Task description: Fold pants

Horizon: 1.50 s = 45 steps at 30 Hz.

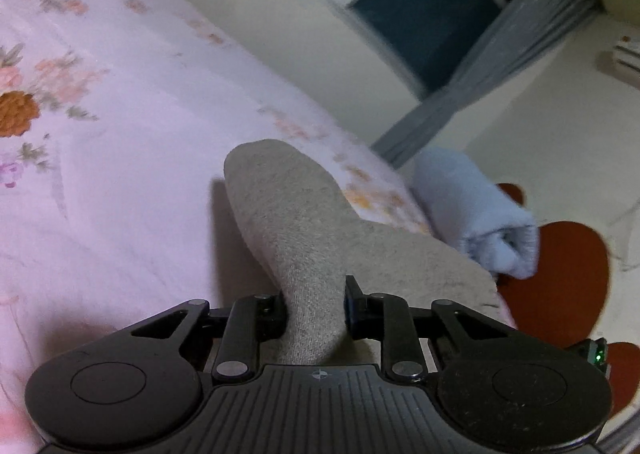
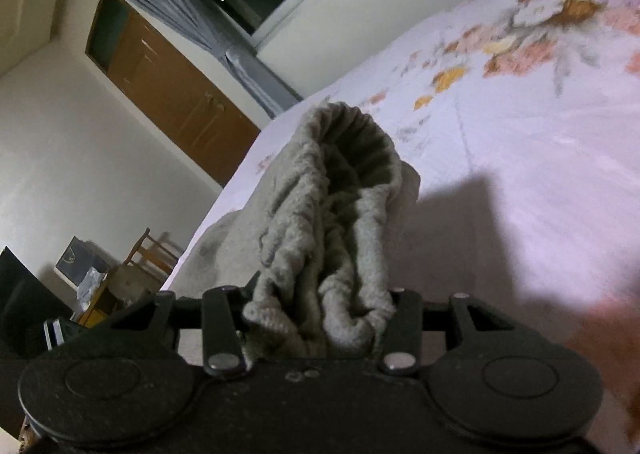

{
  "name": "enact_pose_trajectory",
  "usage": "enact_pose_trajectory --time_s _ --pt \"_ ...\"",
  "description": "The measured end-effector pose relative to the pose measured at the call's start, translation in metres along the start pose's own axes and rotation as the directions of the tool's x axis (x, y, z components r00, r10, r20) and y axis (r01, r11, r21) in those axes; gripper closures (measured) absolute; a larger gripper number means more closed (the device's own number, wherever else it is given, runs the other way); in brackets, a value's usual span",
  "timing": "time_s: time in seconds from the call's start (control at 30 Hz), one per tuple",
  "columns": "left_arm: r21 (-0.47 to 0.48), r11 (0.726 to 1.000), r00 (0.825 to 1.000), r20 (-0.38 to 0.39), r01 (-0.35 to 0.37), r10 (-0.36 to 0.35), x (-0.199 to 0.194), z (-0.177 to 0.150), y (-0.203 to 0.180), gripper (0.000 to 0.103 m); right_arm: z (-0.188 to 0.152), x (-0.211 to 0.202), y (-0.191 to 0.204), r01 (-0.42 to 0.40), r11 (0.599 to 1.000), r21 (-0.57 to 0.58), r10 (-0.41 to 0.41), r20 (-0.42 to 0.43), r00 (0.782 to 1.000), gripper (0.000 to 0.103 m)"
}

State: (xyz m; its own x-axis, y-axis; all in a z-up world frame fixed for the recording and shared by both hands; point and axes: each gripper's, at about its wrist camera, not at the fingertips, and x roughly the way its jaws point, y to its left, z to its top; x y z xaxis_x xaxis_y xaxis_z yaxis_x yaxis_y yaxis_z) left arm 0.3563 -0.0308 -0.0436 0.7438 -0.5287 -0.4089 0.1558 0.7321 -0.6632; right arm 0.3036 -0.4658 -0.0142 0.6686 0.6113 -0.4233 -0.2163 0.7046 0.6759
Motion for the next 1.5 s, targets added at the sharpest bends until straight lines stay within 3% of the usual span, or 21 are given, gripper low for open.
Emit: enact_pose_trajectory --time_s 0.1,0.17,0.27,0.37,0.4,0.43,0.47,0.5,0.53,0.67,0.77,0.83,0.9,0.93,1.03,1.17,1.2,1.23,1.27,1.33,1.5 --pt "-0.046 0.998 0.997 -0.055 -0.049 0.047 0.028 -0.012 0.033 0.075 -0.01 0.038 -0.025 0.087 0.996 0.029 -0.086 -0.049 0.995 0.064" --pt "-0.094 0.996 1.0 -0.029 0.008 -0.01 0.033 -0.021 0.05 0.072 -0.023 0.047 -0.049 0.055 0.99 0.132 -0.052 -0.025 0.998 0.064" --pt "-0.063 0.998 0.999 -0.033 0.005 -0.007 0.032 -0.019 0.044 0.067 -0.03 0.044 -0.046 0.055 0.991 0.119 -0.056 0.004 0.998 0.062" --pt "-0.059 0.998 0.999 -0.036 -0.003 0.001 0.021 -0.015 0.043 0.048 -0.032 0.029 -0.045 0.028 0.99 0.139 -0.029 0.004 1.0 0.052" --pt "-0.048 0.999 0.999 -0.028 -0.024 0.022 0.014 -0.015 0.044 0.034 -0.033 0.019 -0.044 0.039 0.99 0.133 -0.041 0.007 0.999 0.046" --pt "-0.027 0.998 0.998 -0.016 -0.058 0.057 0.003 -0.012 0.042 0.017 -0.032 0.01 -0.042 0.058 0.992 0.116 -0.059 0.011 0.998 0.035" --pt "-0.001 0.995 0.995 0.004 -0.105 0.105 -0.007 -0.008 0.04 0.01 -0.032 -0.004 -0.039 0.099 0.991 0.089 -0.102 0.029 0.994 0.028" --pt "0.027 0.987 0.987 0.033 -0.157 0.156 -0.019 -0.008 0.037 0.002 -0.034 -0.022 -0.036 0.161 0.984 0.073 -0.166 0.069 0.984 0.011" --pt "0.061 0.977 0.978 0.063 -0.202 0.198 -0.032 -0.008 0.032 0.002 -0.036 -0.038 -0.034 0.204 0.976 0.076 -0.212 0.114 0.971 0.006" --pt "0.187 0.944 0.961 0.102 -0.273 0.257 -0.058 -0.016 0.003 0.002 -0.048 -0.084 -0.011 0.288 0.957 0.034 -0.288 0.215 0.933 0.006" --pt "0.307 0.898 0.949 0.097 -0.316 0.301 -0.056 -0.029 -0.021 0.001 -0.058 -0.09 0.025 0.338 0.938 -0.078 -0.311 0.244 0.918 0.007" --pt "0.347 0.858 0.924 0.097 -0.379 0.37 -0.052 -0.039 -0.028 0.0 -0.065 -0.084 0.053 0.388 0.908 -0.159 -0.331 0.295 0.896 0.006" --pt "0.356 0.838 0.908 0.1 -0.414 0.406 -0.053 -0.047 -0.03 0.0 -0.067 -0.072 0.081 0.409 0.868 -0.28 -0.306 0.348 0.886 0.006" --pt "0.356 0.833 0.904 0.106 -0.422 0.413 -0.055 -0.049 -0.03 0.0 -0.07 -0.061 0.096 0.428 0.839 -0.337 -0.313 0.345 0.885 0.006" --pt "0.331 0.835 0.895 0.091 -0.44 0.436 -0.054 -0.055 -0.025 0.0 -0.074 -0.027 0.115 0.383 0.807 -0.449 -0.296 0.255 0.921 0.006" --pt "0.332 0.829 0.889 0.074 -0.449 0.452 -0.054 -0.059 -0.02 0.0 -0.079 0.013 0.088 0.47 0.775 -0.423 -0.468 0.116 0.876 0.007" --pt "0.337 0.825 0.887 0.074 -0.453 0.456 -0.055 -0.06 -0.02 0.0 -0.081 0.014 0.08 0.488 0.77 -0.411 -0.5 0.087 0.862 0.009" --pt "0.347 0.817 0.883 0.086 -0.46 0.461 -0.061 -0.059 -0.021 0.0 -0.082 0.007 0.073 0.479 0.788 -0.386 -0.492 0.073 0.868 0.018" --pt "0.361 0.803 0.877 0.111 -0.473 0.467 -0.068 -0.06 -0.022 0.0 -0.084 -0.005 0.07 0.464 0.81 -0.36 -0.462 0.096 0.882 0.019" --pt "0.375 0.781 0.864 0.155 -0.5 0.479 -0.085 -0.061 -0.023 0.0 -0.09 -0.035 0.077 0.471 0.816 -0.334 -0.433 0.185 0.882 0.007" --pt "0.336 0.781 0.85 0.218 -0.527 0.48 -0.133 -0.07 -0.027 0.0 -0.105 -0.096 0.099 0.454 0.827 -0.332 -0.374 0.278 0.885 0.006"
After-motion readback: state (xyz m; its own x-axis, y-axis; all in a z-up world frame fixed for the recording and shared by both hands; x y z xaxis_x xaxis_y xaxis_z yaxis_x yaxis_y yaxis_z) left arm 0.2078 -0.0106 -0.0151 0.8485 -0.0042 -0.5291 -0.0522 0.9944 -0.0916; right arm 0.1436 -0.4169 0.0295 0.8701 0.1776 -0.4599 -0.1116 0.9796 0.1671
